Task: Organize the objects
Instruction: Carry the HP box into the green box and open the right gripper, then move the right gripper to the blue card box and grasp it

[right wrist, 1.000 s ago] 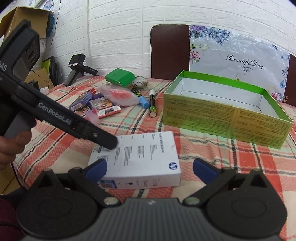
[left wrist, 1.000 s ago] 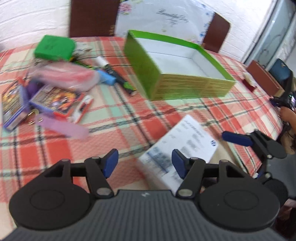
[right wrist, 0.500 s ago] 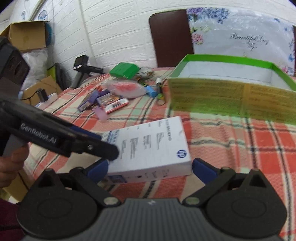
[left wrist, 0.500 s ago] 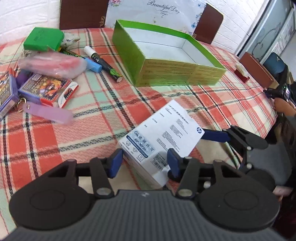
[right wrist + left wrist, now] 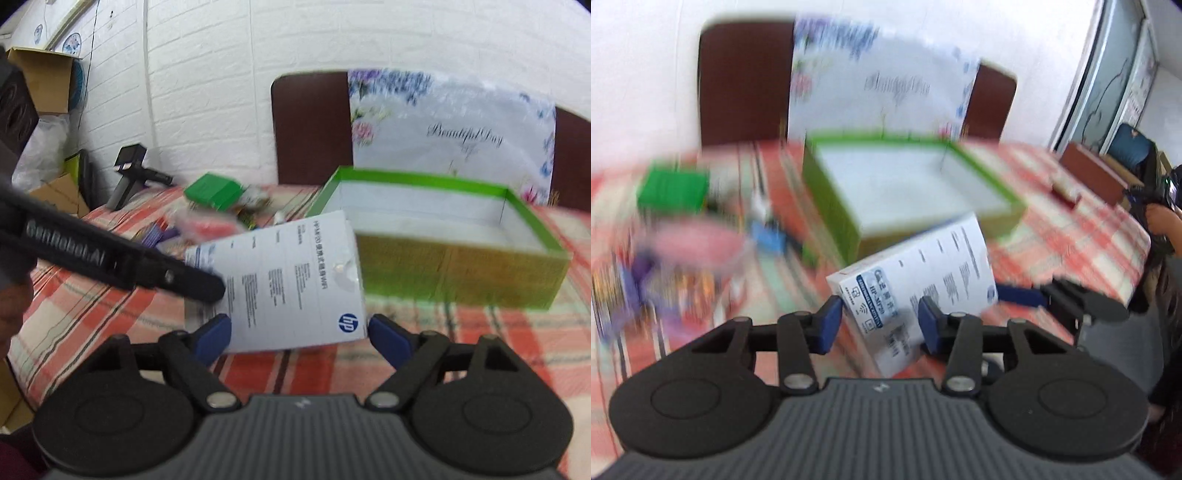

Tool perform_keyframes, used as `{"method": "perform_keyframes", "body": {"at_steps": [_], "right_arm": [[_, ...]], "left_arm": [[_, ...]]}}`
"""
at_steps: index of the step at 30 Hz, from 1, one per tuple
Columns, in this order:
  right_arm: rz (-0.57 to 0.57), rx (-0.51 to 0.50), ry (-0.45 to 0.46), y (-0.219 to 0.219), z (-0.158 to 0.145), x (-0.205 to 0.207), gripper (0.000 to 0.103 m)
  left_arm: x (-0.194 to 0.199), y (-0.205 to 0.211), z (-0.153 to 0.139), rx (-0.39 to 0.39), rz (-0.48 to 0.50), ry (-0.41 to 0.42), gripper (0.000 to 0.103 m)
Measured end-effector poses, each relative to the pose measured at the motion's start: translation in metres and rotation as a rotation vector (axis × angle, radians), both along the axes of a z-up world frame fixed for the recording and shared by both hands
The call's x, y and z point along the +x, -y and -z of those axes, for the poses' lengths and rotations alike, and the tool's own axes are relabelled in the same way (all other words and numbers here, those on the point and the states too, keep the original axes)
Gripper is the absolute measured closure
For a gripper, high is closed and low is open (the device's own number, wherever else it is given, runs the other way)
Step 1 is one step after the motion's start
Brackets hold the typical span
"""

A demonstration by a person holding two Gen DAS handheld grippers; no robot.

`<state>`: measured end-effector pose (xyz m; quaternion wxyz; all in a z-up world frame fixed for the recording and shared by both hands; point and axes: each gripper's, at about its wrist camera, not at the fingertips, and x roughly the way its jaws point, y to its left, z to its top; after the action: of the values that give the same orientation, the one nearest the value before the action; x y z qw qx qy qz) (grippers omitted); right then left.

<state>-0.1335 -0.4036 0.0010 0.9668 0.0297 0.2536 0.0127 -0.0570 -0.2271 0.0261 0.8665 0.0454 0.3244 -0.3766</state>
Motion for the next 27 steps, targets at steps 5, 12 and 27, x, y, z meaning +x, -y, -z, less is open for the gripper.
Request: {"method": "perform_keyframes", "body": {"at_steps": [5, 12, 27], "right_arm": [[0.081, -0.042, 0.078, 0.018, -0.019, 0.028, 0.017], [0.263, -0.072, -0.012, 0.058, 0.002, 0.112, 0.010], [0.280, -0.104, -0.045, 0.024, -0.005, 0.097, 0.007]], "left_arm": [[0.026, 0.038, -0.029, -0.028, 0.021, 0.115, 0.055], [0.079, 0.101, 0.010, 0.166, -0.087, 0.183, 0.055], [0.053, 0.018, 0.019, 0.055, -0.191, 0.070, 0.048]]}}
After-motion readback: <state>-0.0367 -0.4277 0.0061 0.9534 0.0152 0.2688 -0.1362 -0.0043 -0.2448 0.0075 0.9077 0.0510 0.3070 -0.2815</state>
